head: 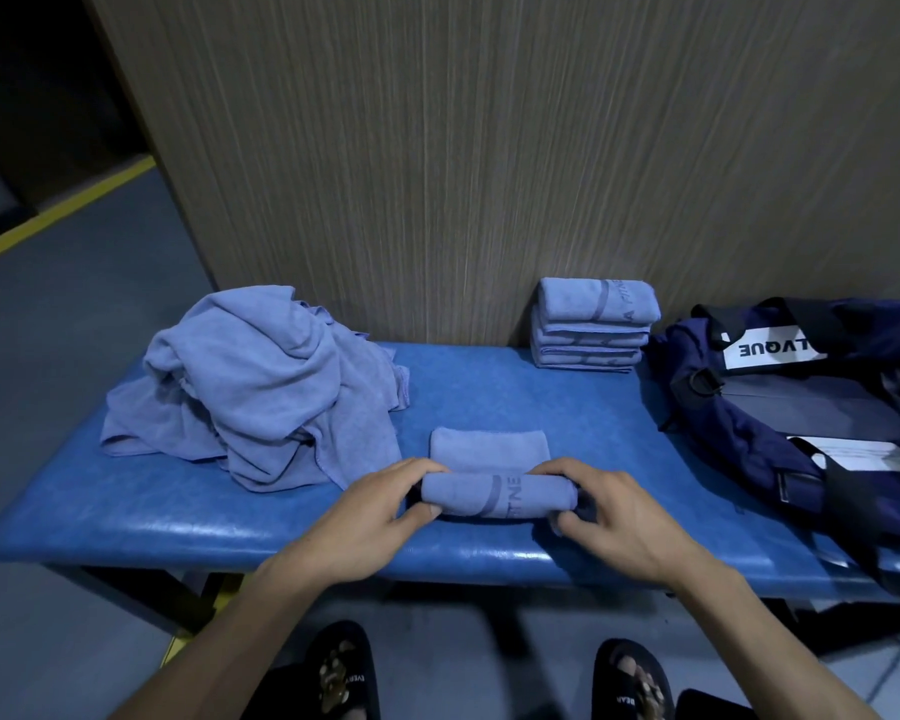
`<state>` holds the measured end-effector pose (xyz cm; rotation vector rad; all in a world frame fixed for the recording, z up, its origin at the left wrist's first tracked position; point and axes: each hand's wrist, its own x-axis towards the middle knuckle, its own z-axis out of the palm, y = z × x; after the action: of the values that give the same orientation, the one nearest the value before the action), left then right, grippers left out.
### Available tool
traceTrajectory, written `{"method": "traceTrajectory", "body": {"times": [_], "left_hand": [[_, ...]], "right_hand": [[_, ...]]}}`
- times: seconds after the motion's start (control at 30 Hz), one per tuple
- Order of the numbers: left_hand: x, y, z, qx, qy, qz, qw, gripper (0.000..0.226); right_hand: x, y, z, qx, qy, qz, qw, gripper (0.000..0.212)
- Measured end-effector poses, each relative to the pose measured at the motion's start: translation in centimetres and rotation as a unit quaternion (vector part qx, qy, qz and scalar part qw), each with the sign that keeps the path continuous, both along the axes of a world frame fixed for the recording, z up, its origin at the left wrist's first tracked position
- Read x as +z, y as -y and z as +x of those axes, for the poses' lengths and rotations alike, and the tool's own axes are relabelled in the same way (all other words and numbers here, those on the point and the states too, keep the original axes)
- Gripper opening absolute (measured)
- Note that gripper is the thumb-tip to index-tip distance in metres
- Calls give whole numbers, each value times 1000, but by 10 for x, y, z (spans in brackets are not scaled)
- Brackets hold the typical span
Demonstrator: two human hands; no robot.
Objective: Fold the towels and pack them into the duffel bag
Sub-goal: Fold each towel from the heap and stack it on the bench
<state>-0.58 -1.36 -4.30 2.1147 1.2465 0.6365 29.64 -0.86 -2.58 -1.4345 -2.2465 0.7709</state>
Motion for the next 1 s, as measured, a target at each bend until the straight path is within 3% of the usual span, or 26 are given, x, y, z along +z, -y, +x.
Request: {"method": "traceTrajectory", "body": {"times": [0.17,0.3,0.5,0.67,1.0], "left_hand": [[-4,-1,13,85,35,-38,995,11],[-14,-6,28,192,47,-47,979,19],[-3,-10,46,250,19,-44,967,39],[-3,-22,53,298,-18,-43,953,44],[-5,-42,54,311,-112,-20,944,37]], "right_hand": [[1,-3,-5,-94,-98,-103,985,21],[-1,-7,-17,-170,-123,-137,968,4],[3,-13,-30,-237,-100,-137,957,22],[0,-17,-38,-276,-54,-79,956,43],[-10,-29,-48,-326,21,-55,943,33]]}}
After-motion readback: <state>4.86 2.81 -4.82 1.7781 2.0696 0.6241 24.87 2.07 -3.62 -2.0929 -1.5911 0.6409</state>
